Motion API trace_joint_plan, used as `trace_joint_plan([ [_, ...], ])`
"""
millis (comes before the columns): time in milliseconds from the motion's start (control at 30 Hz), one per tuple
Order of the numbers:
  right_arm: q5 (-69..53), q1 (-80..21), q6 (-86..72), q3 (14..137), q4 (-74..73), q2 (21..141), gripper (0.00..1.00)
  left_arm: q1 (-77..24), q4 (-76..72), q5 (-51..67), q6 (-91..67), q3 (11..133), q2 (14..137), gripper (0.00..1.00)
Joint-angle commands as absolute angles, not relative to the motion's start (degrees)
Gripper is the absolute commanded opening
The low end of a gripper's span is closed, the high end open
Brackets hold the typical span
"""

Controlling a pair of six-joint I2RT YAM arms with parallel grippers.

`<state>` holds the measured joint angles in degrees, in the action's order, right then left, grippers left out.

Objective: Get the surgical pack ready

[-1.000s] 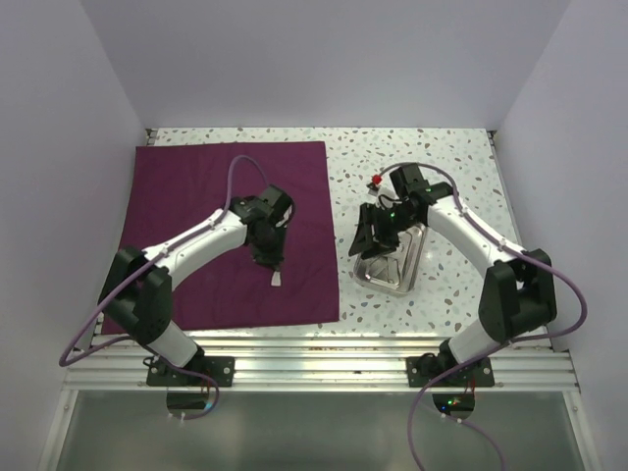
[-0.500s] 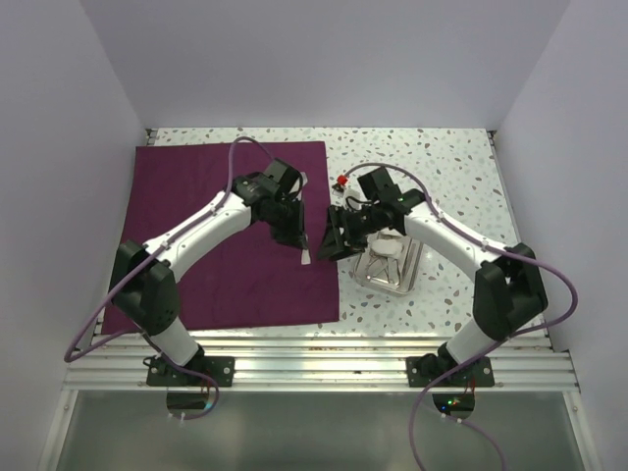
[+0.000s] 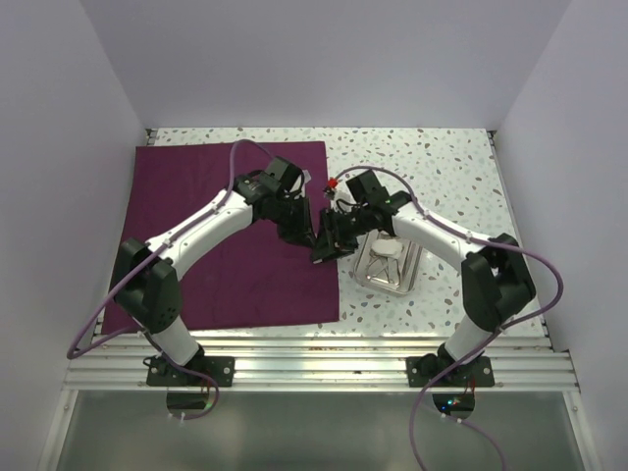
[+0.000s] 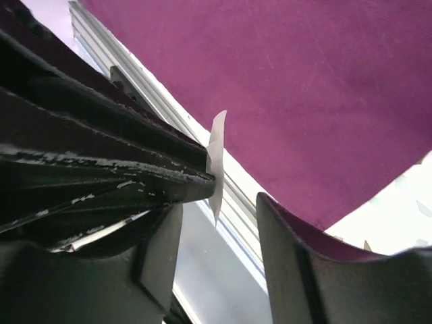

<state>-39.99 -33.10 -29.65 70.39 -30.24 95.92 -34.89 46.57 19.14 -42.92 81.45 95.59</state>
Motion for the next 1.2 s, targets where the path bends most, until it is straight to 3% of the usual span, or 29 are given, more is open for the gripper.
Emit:
trace_joint_plan([
  [0,-39.03,-33.57,-31.20,72.51,-27.60,96.76,0.41,-34.72,43.95,21.53,-44.47,82.00,93.34,0.17],
  [67,-38.67,-33.66,-31.38,72.69,-27.95,97.29,0.26,-34.72,43.95,21.45,-44.47,81.74,93.08,0.17],
  [100,-38.76,-33.58,-31.55,72.51,-28.12,97.29,0.09,-34.63,44.03,21.36,-44.47,81.65,92.99,0.17],
  [167,-38.06,-33.57,-31.38,72.25,-28.82,96.95,0.00,-34.28,44.03,21.09,-44.39,81.48,92.64,0.24],
  [233,-37.18,-33.49,-30.85,71.55,-30.58,96.42,0.00,-33.32,44.65,19.78,-43.78,81.65,91.85,0.39],
  [333,-34.64,-32.79,-29.19,70.76,-34.61,95.28,0.00,-30.86,46.14,15.57,-41.85,81.83,90.27,0.53],
  [533,-23.04,-23.39,-23.65,68.12,-46.65,89.74,0.01,-27.25,48.95,9.06,-36.84,77.62,88.42,0.57],
  [667,-15.48,-19.69,-19.25,68.20,-52.29,90.61,0.08,-27.25,47.82,5.55,-34.81,73.48,89.12,0.55],
  [767,-12.75,-19.51,-18.89,69.96,-54.48,93.68,0.37,-27.25,47.02,4.40,-33.66,71.81,90.79,0.53],
  [800,-12.31,-19.34,-18.98,71.18,-55.01,94.13,0.54,-27.25,46.93,3.26,-33.31,71.89,91.92,0.53],
  [933,-7.57,-17.32,-19.16,71.72,-56.07,92.29,0.80,-27.25,47.55,-1.56,-31.12,73.56,95.35,0.53],
  [1067,-0.90,-13.81,-18.54,72.51,-59.41,91.76,0.81,-27.16,48.43,-5.26,-30.15,76.28,99.66,0.53],
  [1167,1.22,-8.72,-18.81,71.02,-59.59,90.45,0.75,-27.25,47.90,-5.89,-29.88,78.83,103.79,0.53],
])
